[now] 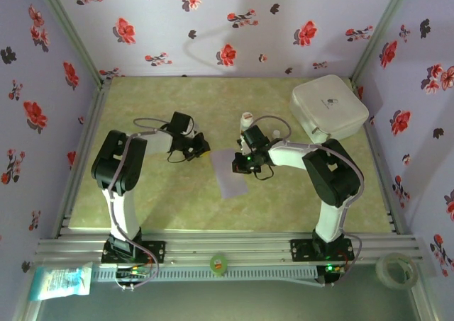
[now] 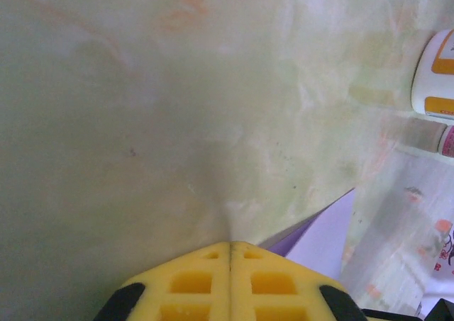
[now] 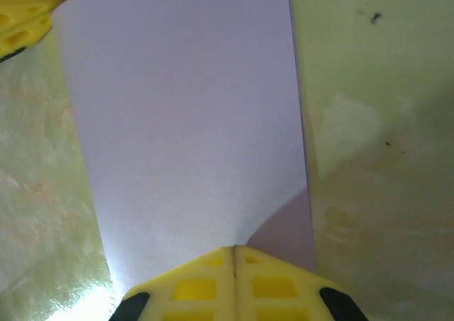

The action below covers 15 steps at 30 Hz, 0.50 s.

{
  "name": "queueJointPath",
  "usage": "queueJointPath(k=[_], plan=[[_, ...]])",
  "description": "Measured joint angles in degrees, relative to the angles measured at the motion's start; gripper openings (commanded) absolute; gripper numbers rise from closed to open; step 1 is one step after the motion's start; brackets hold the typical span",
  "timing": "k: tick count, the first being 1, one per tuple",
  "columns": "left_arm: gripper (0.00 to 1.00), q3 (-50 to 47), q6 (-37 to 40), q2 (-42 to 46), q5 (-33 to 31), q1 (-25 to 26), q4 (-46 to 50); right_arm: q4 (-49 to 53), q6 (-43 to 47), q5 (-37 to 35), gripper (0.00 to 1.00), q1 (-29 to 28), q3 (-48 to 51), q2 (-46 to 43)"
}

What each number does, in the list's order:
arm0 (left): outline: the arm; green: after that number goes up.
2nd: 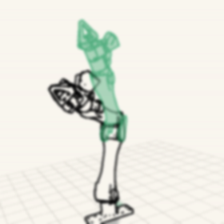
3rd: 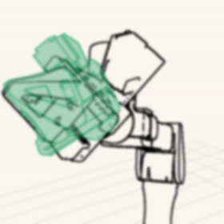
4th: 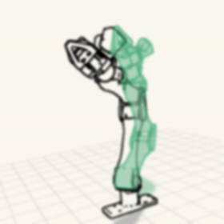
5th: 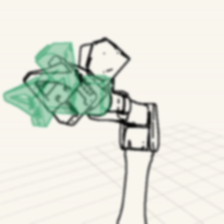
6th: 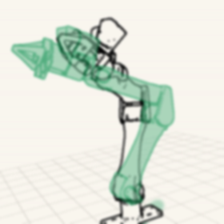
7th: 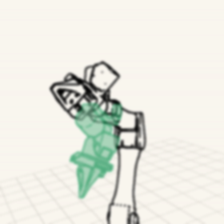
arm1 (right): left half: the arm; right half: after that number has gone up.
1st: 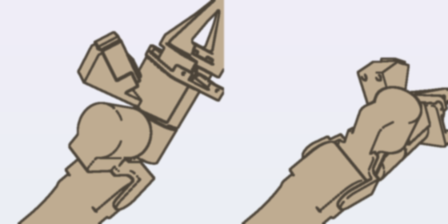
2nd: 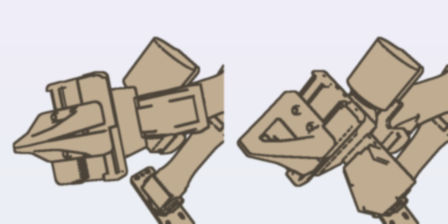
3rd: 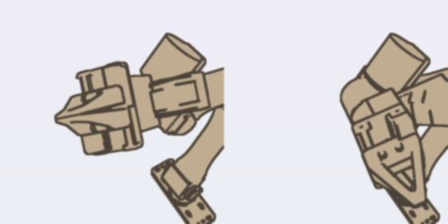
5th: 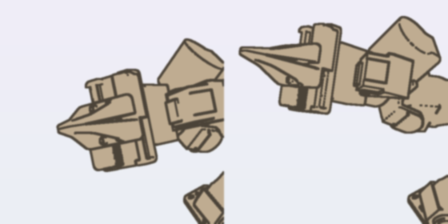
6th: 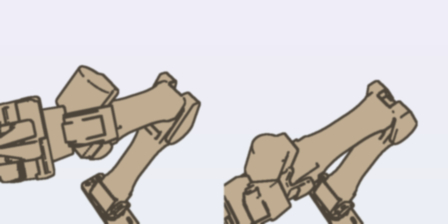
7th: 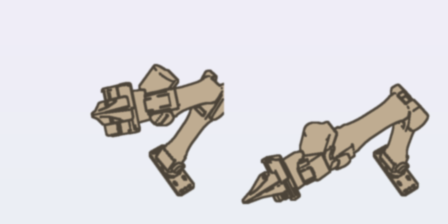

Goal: Fold a paper plane with a square sheet of paper (pick it up from the middle)
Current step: First fold the square sheet of paper in half at the center of the table.

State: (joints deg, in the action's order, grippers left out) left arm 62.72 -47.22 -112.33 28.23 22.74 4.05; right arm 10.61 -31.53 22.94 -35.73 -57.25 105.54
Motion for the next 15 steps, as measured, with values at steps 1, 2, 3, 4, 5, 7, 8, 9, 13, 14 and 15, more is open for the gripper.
queueJointPath(k=[1,2,3,4,5,7,8,9,13,14,15], plan=[[0.05,0.22,-0.02,0.00,-0.26,0.00,0.37,-0.02,0.00,0.00,0.00,0.00,0.02,0.00],[0.05,0.42,-0.02,0.00,-0.57,0.00,0.70,-0.02,-0.02,0.00,0.00,0.00,0.04,0.00],[0.05,0.63,-0.02,0.00,-1.01,0.00,1.01,-0.04,-0.07,0.00,0.00,0.00,0.04,0.00],[0.06,0.76,-0.02,0.02,-1.31,0.00,1.22,-0.04,-0.20,0.00,0.00,0.00,0.04,0.00],[0.06,0.79,-0.02,0.15,-1.70,0.00,1.33,-0.04,-0.42,0.00,0.00,-0.02,0.04,0.00],[0.08,0.79,-0.04,1.01,-3.58,-0.11,1.95,-0.09,-0.74,0.00,0.00,0.00,0.04,0.00],[0.09,0.76,-0.11,1.79,-4.48,-0.35,2.43,-0.11,-1.09,0.00,0.00,0.00,0.04,0.00],[0.09,0.76,-0.22,3.02,-5.25,-0.59,2.93,-0.15,-1.51,0.00,0.00,0.00,0.07,0.00],[0.10,0.76,-0.24,9.60,-6.49,-0.15,3.74,-0.63,-3.37,-0.04,0.00,0.00,0.35,-0.13],[0.09,0.74,-0.26,10.91,-6.40,0.33,3.61,-0.70,-3.67,-0.04,0.00,0.00,0.37,-0.13],[0.09,0.52,-0.42,12.11,-6.08,1.03,3.08,-0.72,-4.09,-0.07,0.00,-0.02,0.37,-0.15]])
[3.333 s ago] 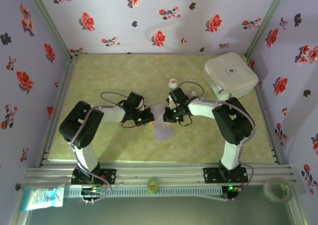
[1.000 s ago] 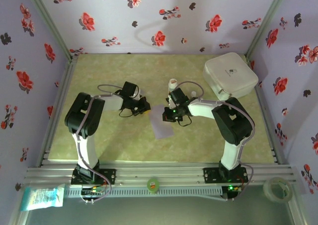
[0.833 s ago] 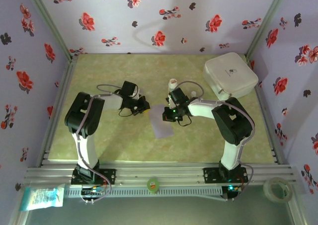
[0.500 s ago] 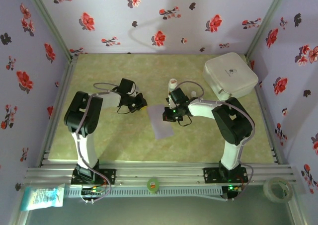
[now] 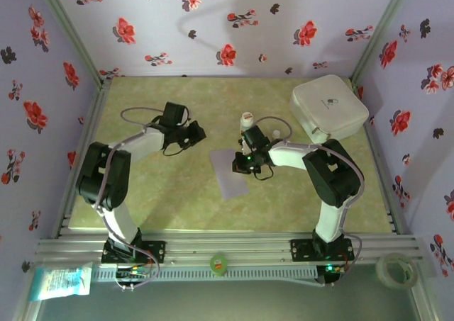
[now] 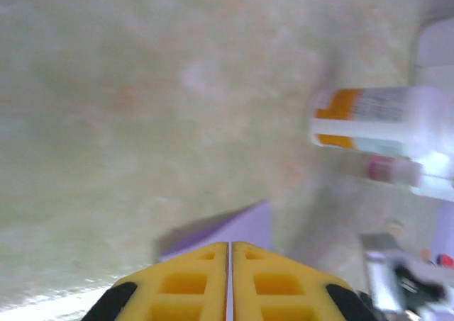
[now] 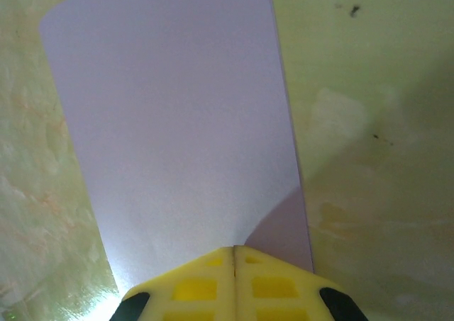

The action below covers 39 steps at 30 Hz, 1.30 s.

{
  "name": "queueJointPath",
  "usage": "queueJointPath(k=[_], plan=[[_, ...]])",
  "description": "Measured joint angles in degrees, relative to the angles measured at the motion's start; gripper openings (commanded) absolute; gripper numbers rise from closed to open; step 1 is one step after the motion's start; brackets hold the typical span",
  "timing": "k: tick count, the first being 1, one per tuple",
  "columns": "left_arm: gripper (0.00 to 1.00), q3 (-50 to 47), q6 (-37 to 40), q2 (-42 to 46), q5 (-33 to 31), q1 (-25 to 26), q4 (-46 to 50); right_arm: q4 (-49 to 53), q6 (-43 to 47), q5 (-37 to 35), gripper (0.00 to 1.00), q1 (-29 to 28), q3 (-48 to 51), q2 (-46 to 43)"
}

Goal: Fold a paper plane with a square sheet of paper (pick it up from the middle)
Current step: First fold the square sheet of paper in half at the center of the table.

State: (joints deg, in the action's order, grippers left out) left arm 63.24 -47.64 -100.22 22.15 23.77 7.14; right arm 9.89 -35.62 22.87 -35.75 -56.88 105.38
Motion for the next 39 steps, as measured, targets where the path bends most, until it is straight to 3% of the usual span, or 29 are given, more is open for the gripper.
queueJointPath(k=[4,10,15,23,30,39], plan=[[0.08,-2.86,-0.72,1.44,2.80,4.31,-4.02,-0.15,-1.05,-0.09,0.00,0.00,0.11,-0.04],[0.06,-6.69,-2.58,-3.74,5.35,7.67,-6.99,-0.35,-1.49,-0.13,0.00,0.00,0.22,-0.07],[0.05,-8.35,-2.78,-7.72,5.55,7.26,-8.90,-0.37,-1.49,-0.15,0.00,0.00,0.26,-0.07],[0.07,-11.67,-3.04,-7.72,8.48,4.83,-15.15,-1.14,-1.46,-0.17,0.00,0.00,0.42,-0.04],[0.09,-11.61,-4.13,-7.72,8.92,2.43,-15.17,-1.31,-1.46,-0.17,0.00,0.00,0.55,-0.04],[0.11,-6.32,-4.55,-8.68,2.69,0.31,-8.74,-1.33,-1.44,-0.17,0.00,0.00,0.59,-0.04]])
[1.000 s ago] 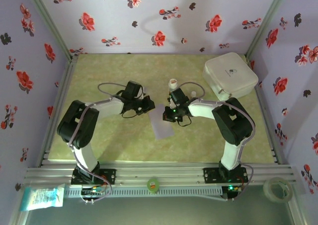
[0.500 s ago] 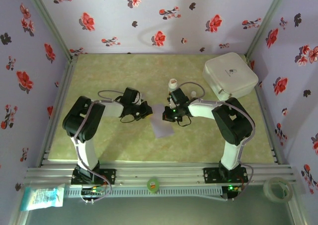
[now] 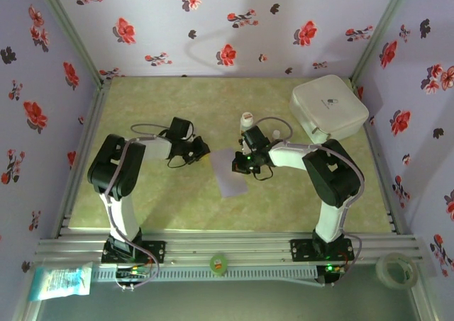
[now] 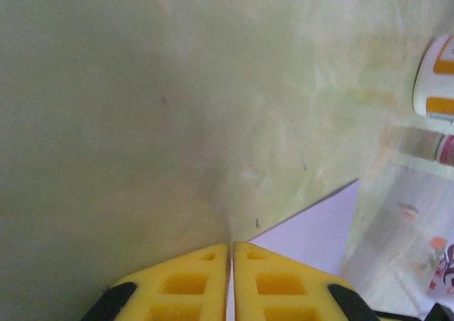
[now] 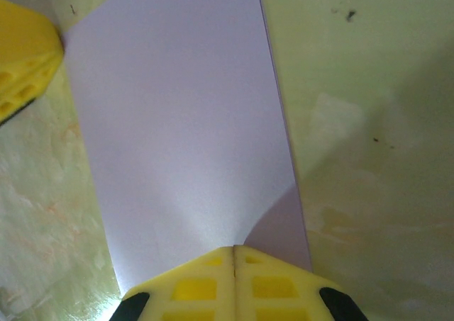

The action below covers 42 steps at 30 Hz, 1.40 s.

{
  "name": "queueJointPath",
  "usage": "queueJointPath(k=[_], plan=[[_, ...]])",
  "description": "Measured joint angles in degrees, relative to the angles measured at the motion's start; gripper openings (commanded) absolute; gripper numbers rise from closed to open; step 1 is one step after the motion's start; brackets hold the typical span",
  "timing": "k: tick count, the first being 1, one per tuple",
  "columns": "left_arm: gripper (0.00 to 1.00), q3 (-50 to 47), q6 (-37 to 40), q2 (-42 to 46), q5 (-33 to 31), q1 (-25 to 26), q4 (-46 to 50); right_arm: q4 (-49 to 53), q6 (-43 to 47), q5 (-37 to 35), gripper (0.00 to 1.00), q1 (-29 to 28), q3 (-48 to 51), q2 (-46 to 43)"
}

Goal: Fold a paper plane with a square sheet of paper (pick it up from the middle)
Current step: First fold the square sheet of paper in half at the center of the table.

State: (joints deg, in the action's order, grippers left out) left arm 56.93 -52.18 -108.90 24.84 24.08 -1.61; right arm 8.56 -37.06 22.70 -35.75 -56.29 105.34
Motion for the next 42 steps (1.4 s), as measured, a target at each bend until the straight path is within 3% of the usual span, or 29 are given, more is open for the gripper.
queueJointPath(k=[8,12,17,24,35,42], plan=[[0.14,2.10,0.02,0.37,-3.17,-0.07,3.48,-0.13,0.00,0.00,0.00,0.00,0.07,-0.07],[0.13,1.16,0.04,5.16,-3.52,0.96,4.57,-0.11,-0.02,-0.09,0.00,0.00,0.11,-0.17],[0.12,-0.79,0.02,10.71,-1.31,5.29,3.39,0.33,-0.02,-0.57,0.00,0.00,0.11,-0.35],[0.11,-7.21,-0.98,10.19,2.40,10.97,0.02,0.31,-0.02,-0.63,0.00,0.00,0.15,-0.35],[0.10,-14.62,-3.28,8.81,2.71,10.75,-7.32,0.42,-0.02,-0.92,0.00,0.00,0.17,-0.44],[0.12,-14.14,-2.97,12.83,0.22,10.80,-0.96,0.46,0.00,-0.98,0.00,0.00,0.17,-0.46]])
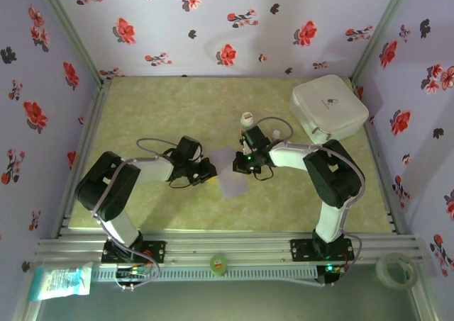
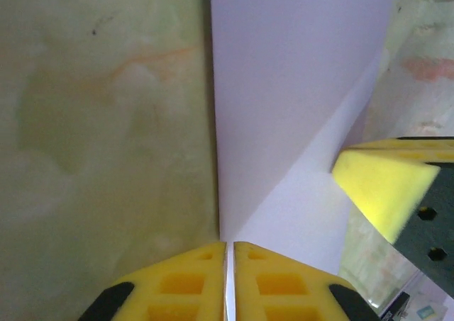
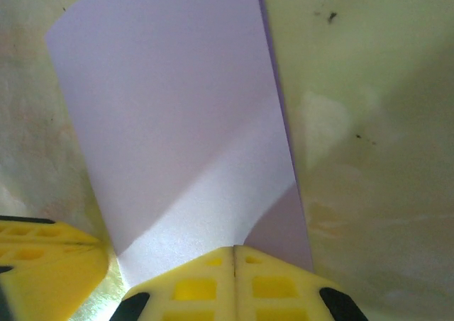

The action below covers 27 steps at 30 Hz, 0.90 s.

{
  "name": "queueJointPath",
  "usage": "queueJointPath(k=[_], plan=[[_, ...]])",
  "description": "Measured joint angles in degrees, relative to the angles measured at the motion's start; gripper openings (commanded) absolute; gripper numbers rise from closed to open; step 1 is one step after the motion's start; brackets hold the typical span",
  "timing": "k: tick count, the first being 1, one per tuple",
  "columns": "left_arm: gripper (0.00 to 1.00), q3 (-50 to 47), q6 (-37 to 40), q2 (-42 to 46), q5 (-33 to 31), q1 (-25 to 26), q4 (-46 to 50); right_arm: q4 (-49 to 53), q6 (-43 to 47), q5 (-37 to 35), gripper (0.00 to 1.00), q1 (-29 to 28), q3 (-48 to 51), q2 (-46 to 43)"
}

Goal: Fold a paper plane with a square sheet of paper (pick it up from the middle)
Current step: First fold the square sheet of paper in half at the center of the table.

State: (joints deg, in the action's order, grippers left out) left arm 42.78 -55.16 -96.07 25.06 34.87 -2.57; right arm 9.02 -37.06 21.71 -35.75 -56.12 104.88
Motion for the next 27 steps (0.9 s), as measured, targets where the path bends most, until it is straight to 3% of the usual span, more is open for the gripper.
queueJointPath(k=[13,20,27], plan=[[0.11,4.70,-1.31,-1.60,0.66,5.90,-0.96,0.28,-0.02,-0.55,0.00,0.00,0.00,-0.20],[0.11,0.04,-2.14,-3.32,0.90,6.97,-3.89,0.24,-0.04,-0.52,0.00,0.00,0.15,-0.26],[0.14,-2.49,-1.92,0.28,0.37,7.02,-2.82,0.04,-0.61,-0.48,0.00,0.00,0.26,-0.42]])
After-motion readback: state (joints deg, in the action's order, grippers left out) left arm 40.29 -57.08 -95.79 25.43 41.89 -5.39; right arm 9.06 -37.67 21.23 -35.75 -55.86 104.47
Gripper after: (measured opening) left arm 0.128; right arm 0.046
